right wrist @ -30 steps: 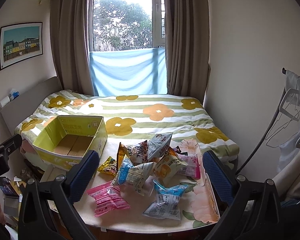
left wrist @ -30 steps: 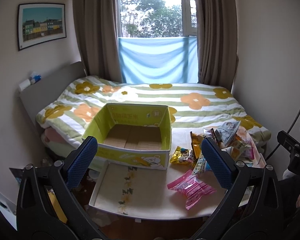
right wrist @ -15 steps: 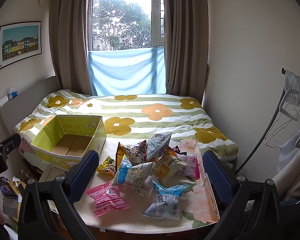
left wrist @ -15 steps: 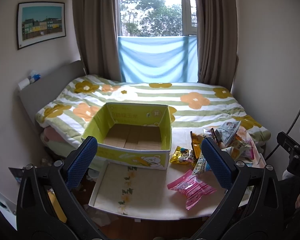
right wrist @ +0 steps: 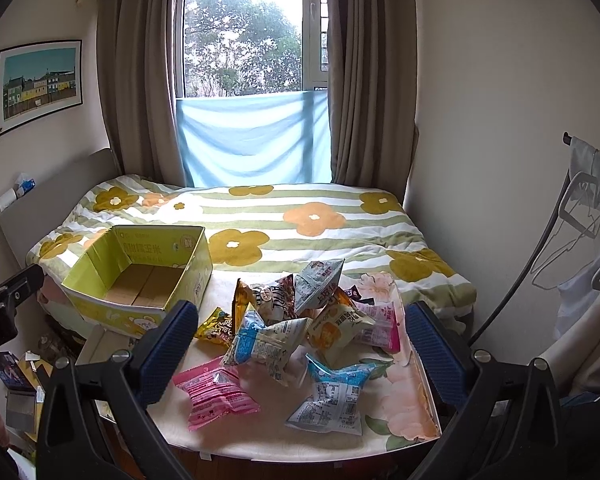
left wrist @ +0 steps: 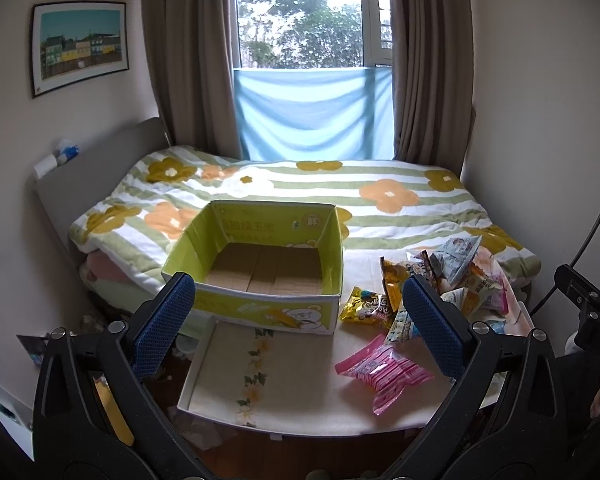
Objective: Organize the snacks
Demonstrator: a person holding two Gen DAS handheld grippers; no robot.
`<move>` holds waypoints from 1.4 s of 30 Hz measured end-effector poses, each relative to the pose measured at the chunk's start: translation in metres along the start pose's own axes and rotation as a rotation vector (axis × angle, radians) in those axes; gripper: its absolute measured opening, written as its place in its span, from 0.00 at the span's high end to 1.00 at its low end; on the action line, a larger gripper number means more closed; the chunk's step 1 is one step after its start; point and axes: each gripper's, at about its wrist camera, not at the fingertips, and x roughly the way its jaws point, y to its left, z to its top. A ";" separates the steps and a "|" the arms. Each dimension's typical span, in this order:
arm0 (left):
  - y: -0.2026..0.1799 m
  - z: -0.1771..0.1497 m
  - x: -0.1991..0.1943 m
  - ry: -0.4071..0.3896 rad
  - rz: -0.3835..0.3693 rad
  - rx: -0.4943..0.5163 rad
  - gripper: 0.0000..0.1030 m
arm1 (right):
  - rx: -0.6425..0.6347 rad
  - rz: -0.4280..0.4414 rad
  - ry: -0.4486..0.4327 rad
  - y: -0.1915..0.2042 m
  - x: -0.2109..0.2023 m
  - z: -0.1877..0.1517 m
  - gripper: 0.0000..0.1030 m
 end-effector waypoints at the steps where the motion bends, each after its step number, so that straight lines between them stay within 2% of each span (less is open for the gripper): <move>1: 0.000 0.000 0.000 0.000 0.000 0.000 0.00 | 0.000 0.000 0.000 0.000 0.000 0.000 0.00; 28: 0.005 0.002 -0.002 0.019 -0.007 -0.001 0.00 | 0.004 -0.004 0.007 0.003 -0.005 -0.003 0.00; 35: 0.005 0.009 0.018 0.097 -0.045 0.018 0.00 | 0.037 -0.027 0.062 -0.002 0.001 0.000 0.00; 42: -0.016 -0.018 0.063 0.227 -0.080 0.027 0.00 | 0.060 -0.027 0.141 -0.031 0.031 -0.026 0.00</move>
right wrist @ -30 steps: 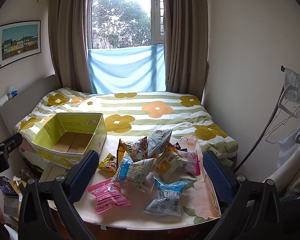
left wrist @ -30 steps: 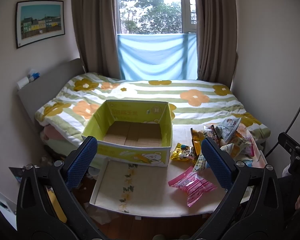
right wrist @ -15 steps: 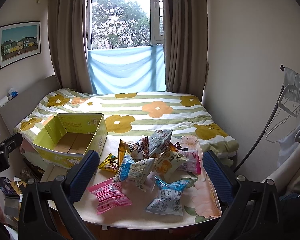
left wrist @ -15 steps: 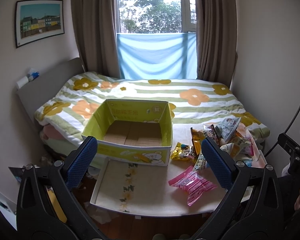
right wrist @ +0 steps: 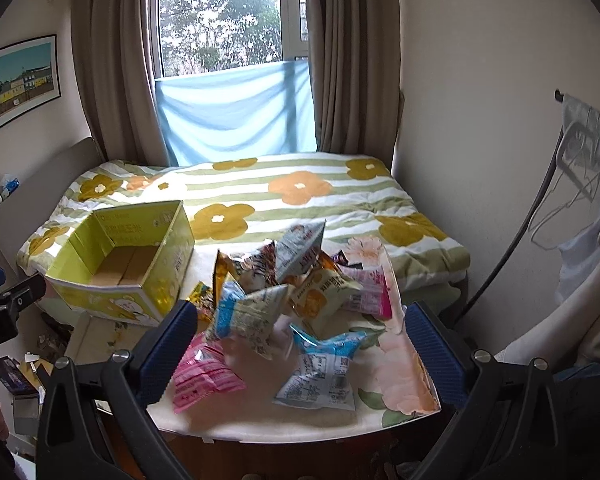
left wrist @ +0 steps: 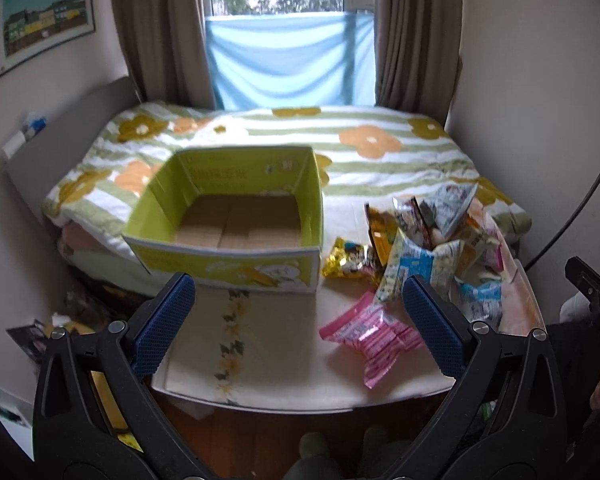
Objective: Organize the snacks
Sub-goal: 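Grasp the pink wafer pack with the left tool while the right tool grasps the blue-white chip bag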
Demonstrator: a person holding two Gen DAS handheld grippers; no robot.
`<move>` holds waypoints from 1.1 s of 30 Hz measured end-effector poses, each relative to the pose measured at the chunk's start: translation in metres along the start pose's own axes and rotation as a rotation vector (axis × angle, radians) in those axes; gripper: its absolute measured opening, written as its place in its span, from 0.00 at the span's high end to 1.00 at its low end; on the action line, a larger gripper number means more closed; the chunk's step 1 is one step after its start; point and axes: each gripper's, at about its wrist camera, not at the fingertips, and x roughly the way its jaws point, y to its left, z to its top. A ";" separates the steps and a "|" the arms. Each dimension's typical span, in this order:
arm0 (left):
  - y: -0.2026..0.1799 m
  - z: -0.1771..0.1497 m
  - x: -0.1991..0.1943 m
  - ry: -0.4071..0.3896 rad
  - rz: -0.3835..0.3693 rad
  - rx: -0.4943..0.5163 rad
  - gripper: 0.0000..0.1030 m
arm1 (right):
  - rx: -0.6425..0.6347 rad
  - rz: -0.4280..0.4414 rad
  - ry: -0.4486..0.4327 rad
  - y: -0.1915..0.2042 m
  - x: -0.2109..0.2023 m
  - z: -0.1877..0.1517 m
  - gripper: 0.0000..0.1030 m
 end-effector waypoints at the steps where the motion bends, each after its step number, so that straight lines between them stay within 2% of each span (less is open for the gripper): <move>1: -0.005 -0.004 0.007 0.020 -0.010 -0.009 0.00 | 0.002 0.008 0.015 -0.005 0.006 -0.002 0.00; 10: -0.058 -0.043 0.078 0.203 -0.012 -0.103 0.00 | -0.017 0.079 0.163 -0.055 0.075 -0.024 0.00; 17: -0.083 -0.059 0.143 0.340 0.057 -0.179 0.00 | 0.010 0.147 0.302 -0.076 0.131 -0.044 0.00; 24: -0.092 -0.073 0.195 0.415 0.099 -0.237 0.00 | -0.014 0.213 0.407 -0.068 0.171 -0.061 0.00; 33: -0.094 -0.090 0.230 0.474 0.136 -0.258 0.00 | -0.013 0.231 0.467 -0.062 0.198 -0.076 0.00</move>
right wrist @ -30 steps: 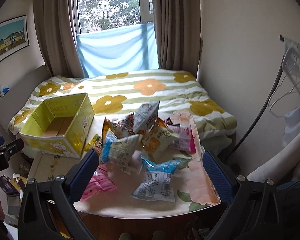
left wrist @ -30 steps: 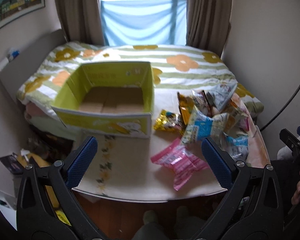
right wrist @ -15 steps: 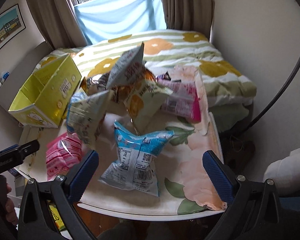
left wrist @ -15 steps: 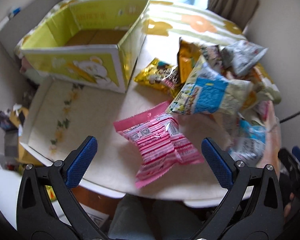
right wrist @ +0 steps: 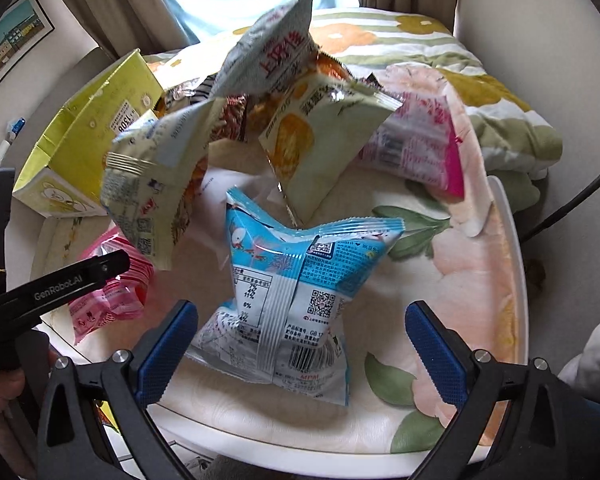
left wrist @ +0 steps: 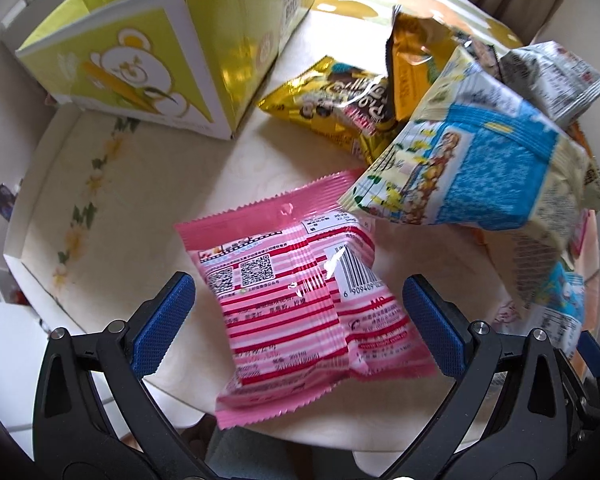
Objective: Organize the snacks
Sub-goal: 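Grasp the pink wafer pack with the left tool while the right tool grasps the blue-white chip bag, then carry both bags into the yellow box and open both tools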
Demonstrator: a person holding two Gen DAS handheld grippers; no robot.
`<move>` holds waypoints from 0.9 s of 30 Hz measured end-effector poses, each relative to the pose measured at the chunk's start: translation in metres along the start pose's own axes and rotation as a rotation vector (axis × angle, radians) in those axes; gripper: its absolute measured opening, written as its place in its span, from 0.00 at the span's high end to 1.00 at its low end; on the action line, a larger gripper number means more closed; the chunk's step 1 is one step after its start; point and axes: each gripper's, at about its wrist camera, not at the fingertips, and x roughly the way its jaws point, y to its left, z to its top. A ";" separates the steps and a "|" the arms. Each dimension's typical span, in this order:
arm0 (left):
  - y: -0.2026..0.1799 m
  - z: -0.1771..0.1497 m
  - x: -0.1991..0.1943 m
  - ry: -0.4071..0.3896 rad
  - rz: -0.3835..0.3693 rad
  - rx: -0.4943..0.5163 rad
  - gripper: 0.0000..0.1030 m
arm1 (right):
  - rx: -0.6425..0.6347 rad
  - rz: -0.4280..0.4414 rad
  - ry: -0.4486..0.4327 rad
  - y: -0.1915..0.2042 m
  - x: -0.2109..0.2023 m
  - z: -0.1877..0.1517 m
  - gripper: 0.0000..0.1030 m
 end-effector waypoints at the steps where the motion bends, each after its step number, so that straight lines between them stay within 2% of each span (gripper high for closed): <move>1: 0.002 0.001 0.004 0.004 -0.002 -0.004 0.00 | 0.003 0.000 0.005 0.000 0.004 0.000 0.00; 5: 0.002 0.004 0.014 0.003 -0.015 -0.018 0.02 | 0.022 0.003 0.017 -0.004 0.016 0.002 0.00; 7: 0.004 0.003 0.016 -0.004 -0.022 -0.024 0.11 | 0.032 0.008 0.024 -0.006 0.019 0.003 0.00; 8: 0.005 0.003 0.017 -0.004 -0.040 -0.028 0.20 | 0.037 0.010 0.028 -0.007 0.021 0.004 0.00; 9: 0.007 0.004 0.020 0.004 -0.055 -0.031 0.33 | 0.042 0.013 0.032 -0.007 0.023 0.005 0.00; 21: 0.018 -0.005 0.010 -0.007 -0.077 -0.032 0.37 | 0.060 0.028 0.059 -0.008 0.038 0.010 0.01; 22: 0.019 -0.006 0.008 -0.009 -0.076 -0.031 0.37 | 0.058 0.027 0.056 -0.008 0.038 0.010 0.02; 25: 0.023 -0.006 0.004 -0.018 -0.079 -0.029 0.37 | 0.059 0.056 0.059 -0.006 0.039 0.009 0.19; 27: 0.024 -0.006 0.001 -0.024 -0.078 -0.030 0.37 | 0.053 0.079 0.059 -0.003 0.039 0.010 0.36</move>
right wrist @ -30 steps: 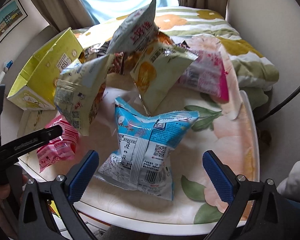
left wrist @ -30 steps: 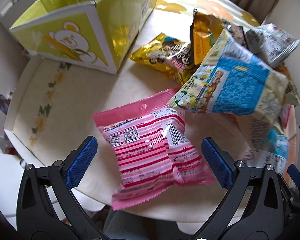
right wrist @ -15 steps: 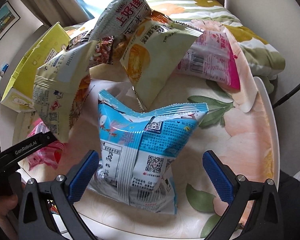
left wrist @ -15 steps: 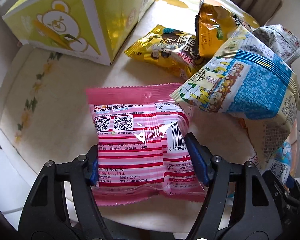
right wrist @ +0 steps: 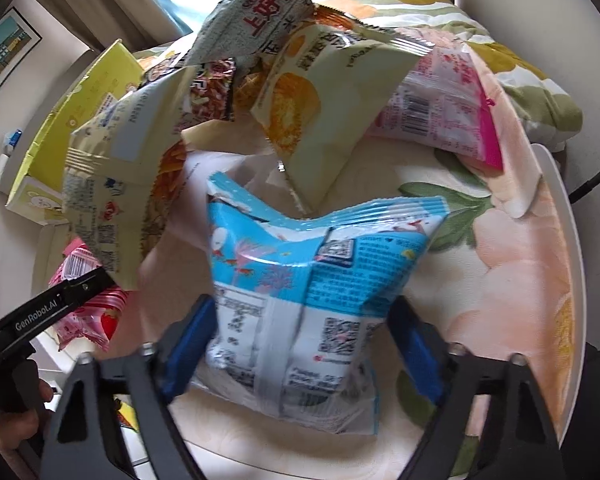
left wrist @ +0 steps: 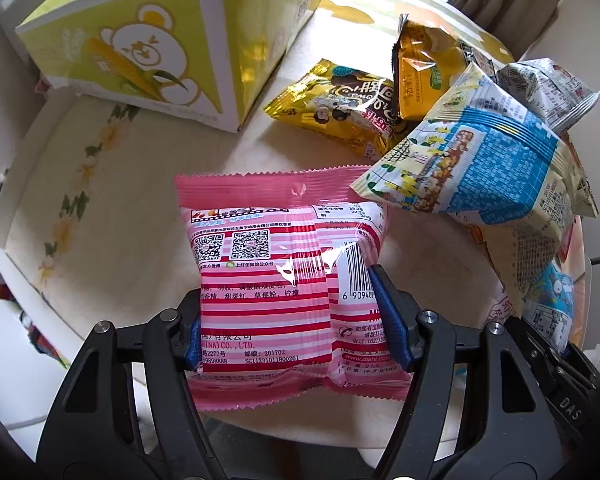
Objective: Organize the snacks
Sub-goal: 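Carry both bags into the yellow box and open both tools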
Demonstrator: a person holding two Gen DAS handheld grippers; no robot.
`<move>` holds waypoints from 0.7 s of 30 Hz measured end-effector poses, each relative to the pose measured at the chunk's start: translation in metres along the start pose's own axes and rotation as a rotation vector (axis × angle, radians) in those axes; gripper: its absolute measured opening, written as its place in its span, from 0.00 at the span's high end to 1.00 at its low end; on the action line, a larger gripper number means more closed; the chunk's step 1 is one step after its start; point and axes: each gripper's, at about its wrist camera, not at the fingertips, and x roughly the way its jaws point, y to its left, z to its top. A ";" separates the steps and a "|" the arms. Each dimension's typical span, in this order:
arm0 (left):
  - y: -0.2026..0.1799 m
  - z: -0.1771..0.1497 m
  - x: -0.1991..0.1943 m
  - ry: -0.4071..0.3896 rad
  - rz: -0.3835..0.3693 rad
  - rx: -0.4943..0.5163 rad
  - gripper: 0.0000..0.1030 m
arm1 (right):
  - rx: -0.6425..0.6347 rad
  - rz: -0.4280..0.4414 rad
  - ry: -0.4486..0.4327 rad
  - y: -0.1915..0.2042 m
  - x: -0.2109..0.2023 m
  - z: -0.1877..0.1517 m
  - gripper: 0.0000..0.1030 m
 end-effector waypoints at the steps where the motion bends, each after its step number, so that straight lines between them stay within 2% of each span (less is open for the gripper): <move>1: -0.001 0.001 -0.003 -0.003 0.000 -0.001 0.37 | -0.010 -0.004 -0.002 0.003 -0.001 0.000 0.38; 4: 0.001 0.002 -0.011 -0.017 0.000 -0.006 0.37 | -0.051 -0.018 -0.021 0.010 -0.006 0.000 0.47; 9: 0.003 0.004 -0.033 -0.045 -0.001 -0.012 0.37 | -0.055 -0.004 -0.048 0.012 -0.020 0.004 0.52; 16: 0.016 0.009 -0.087 -0.148 0.006 -0.021 0.37 | -0.073 -0.011 -0.103 0.013 -0.058 0.007 0.52; 21: 0.022 0.015 -0.120 -0.227 -0.003 -0.030 0.37 | -0.101 -0.015 -0.177 0.024 -0.087 0.015 0.52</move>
